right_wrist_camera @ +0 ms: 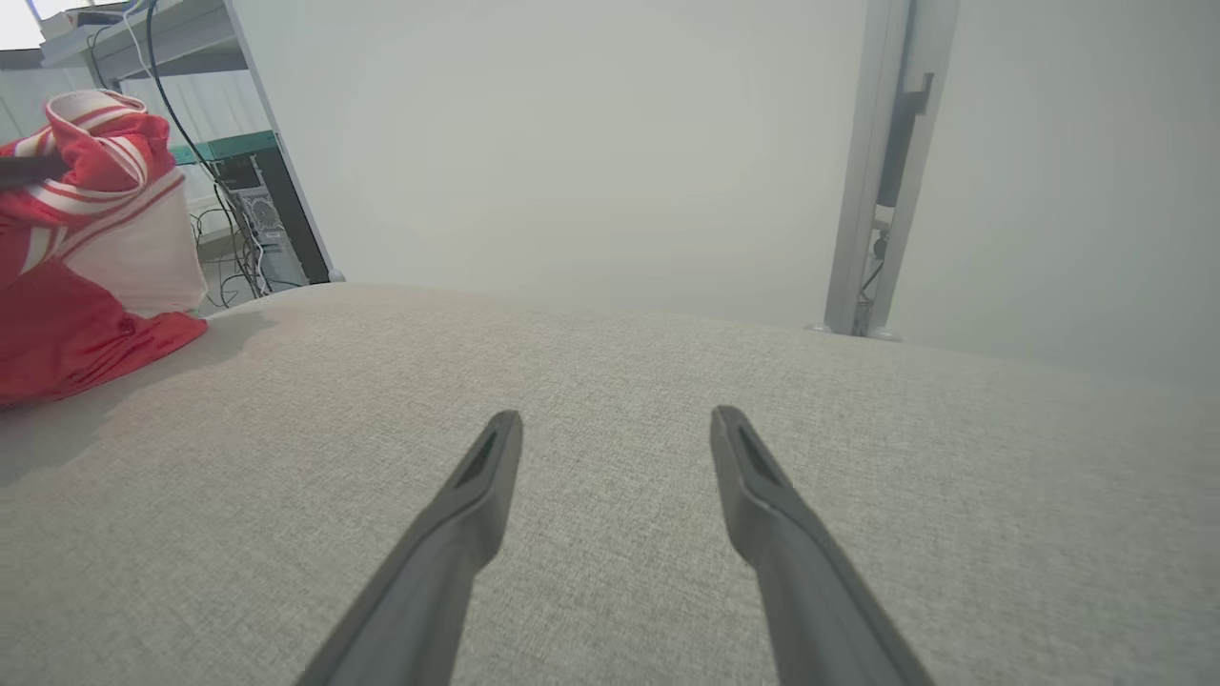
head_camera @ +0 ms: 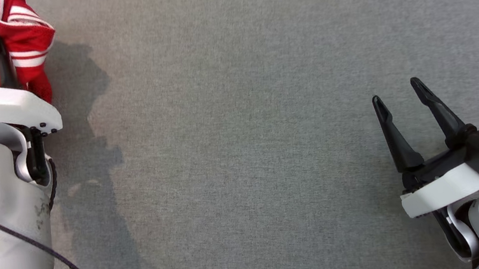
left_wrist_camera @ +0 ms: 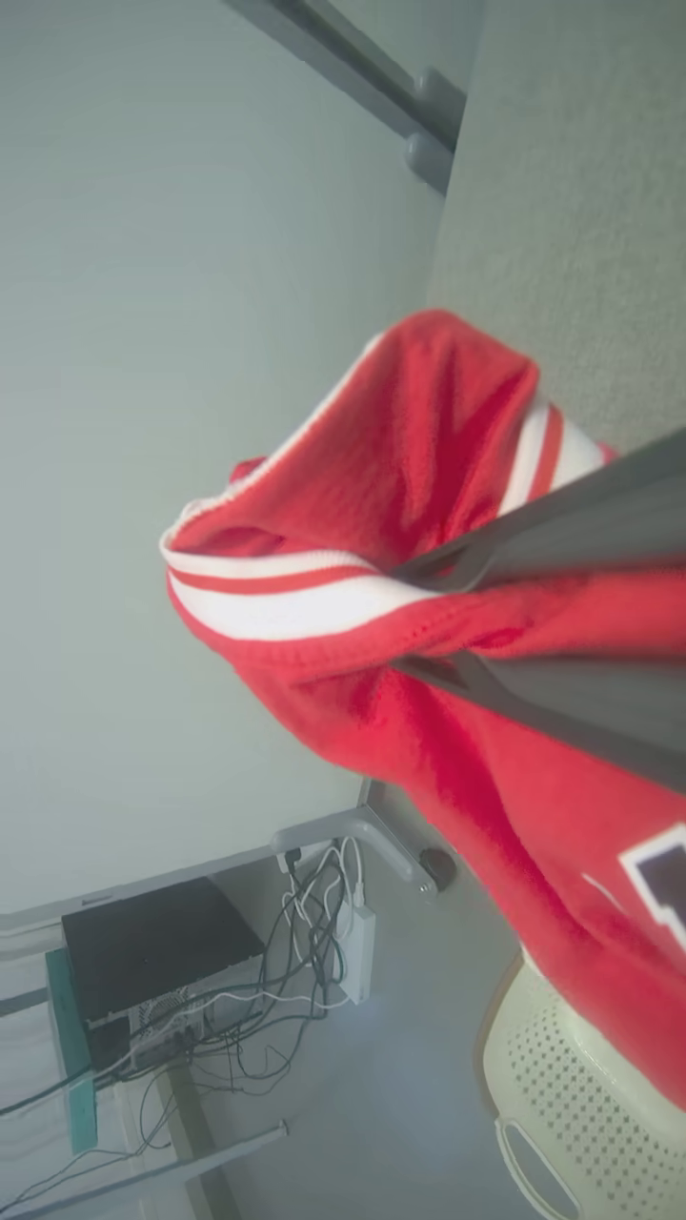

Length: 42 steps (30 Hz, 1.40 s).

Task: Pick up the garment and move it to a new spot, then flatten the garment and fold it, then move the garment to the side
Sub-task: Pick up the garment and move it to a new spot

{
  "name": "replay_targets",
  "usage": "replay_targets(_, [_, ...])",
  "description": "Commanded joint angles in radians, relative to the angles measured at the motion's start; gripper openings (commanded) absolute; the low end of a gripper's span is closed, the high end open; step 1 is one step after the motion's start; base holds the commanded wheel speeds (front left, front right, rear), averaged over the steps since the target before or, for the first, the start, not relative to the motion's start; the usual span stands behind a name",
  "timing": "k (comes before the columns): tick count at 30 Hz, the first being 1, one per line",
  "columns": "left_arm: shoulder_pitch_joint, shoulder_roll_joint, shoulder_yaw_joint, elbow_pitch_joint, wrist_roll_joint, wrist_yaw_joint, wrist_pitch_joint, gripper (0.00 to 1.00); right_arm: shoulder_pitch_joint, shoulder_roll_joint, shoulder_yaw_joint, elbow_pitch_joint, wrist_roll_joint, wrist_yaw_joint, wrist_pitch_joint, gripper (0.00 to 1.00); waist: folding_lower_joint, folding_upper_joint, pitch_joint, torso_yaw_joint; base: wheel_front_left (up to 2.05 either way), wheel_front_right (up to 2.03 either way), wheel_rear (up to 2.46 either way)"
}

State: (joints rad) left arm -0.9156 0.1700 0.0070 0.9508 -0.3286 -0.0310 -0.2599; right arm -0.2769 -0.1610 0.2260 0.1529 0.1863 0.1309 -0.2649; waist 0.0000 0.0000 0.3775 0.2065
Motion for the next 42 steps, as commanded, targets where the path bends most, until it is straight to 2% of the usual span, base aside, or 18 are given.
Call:
replay_targets(1, [0.020, -0.001, 0.004, -0.028, -0.009, -0.009, -0.005, 0.00, 0.010, -0.002, -0.010, 0.006, 0.006, 0.000, -0.001, 1.00, 0.0000, 0.0000, -0.034, -0.023, 0.00, 0.00, 0.00])
replay_targets(11, [0.150, -0.016, -0.030, -0.287, -0.026, -0.067, 0.024, 0.00, 0.053, 0.042, -0.060, 0.004, 0.010, 0.000, -0.001, 1.00, 0.0000, 0.0000, -0.136, -0.138, 0.00, 0.00, 0.00])
replay_targets(22, [0.236, -0.063, -0.149, -0.536, -0.002, -0.067, 0.155, 0.00, 0.065, 0.075, -0.079, -0.007, 0.018, 0.000, -0.001, 1.00, 0.0000, 0.0000, -0.176, -0.310, 0.00, 0.00, 0.00])
replay_targets(32, [0.247, -0.071, -0.279, -0.583, 0.052, -0.082, 0.216, 0.00, 0.080, 0.089, -0.095, -0.015, 0.024, 0.000, -0.001, 1.00, 0.0000, 0.0000, -0.170, -0.410, 0.00, 0.00, 0.00])
replay_targets(42, [0.309, -0.085, -0.408, -0.504, -0.019, -0.099, 0.268, 0.00, 0.078, 0.098, -0.093, -0.017, 0.026, 0.000, -0.001, 1.00, 0.0000, 0.0000, -0.154, -0.440, 0.00, 0.00, 0.00])
